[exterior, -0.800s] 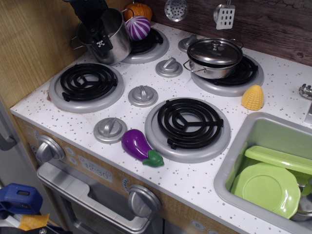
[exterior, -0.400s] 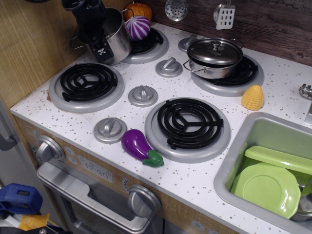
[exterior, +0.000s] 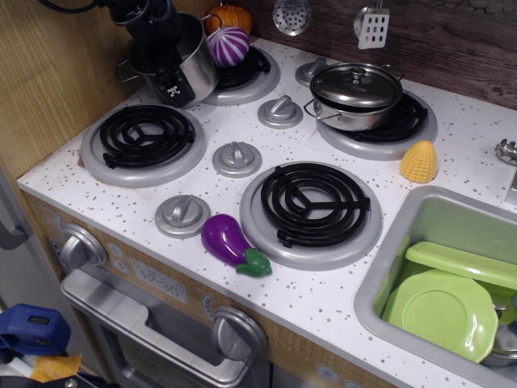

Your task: Put pot on stove which is near stove

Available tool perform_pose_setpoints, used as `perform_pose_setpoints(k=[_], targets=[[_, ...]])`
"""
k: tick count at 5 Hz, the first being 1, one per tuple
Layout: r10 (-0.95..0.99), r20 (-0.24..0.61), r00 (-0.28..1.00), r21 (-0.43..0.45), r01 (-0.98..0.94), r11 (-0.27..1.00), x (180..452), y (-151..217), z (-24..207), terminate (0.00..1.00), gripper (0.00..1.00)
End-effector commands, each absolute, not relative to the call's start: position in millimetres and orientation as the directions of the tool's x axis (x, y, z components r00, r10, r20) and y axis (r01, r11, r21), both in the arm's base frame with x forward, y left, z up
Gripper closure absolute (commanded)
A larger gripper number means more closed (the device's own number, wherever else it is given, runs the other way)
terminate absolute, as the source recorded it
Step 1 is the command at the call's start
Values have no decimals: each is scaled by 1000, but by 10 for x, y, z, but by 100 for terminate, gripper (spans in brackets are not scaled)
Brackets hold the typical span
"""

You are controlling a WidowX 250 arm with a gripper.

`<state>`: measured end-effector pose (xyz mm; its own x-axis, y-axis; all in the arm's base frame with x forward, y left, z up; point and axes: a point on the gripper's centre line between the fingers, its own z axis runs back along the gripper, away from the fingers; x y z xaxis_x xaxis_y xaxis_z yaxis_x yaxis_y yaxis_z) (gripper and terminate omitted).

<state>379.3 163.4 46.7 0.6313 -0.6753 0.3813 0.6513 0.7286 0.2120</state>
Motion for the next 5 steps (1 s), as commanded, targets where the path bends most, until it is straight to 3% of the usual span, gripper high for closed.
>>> perform_pose_setpoints(k=[1, 4, 5], targets=[[-673, 422, 608, 257, 632, 731, 3861, 1802, 541, 0, 100], [-674, 400, 621, 271, 623, 734, 3841, 1751, 630, 0, 100], [-677, 369, 637, 295, 611, 735, 3759, 1732, 755, 0, 100]])
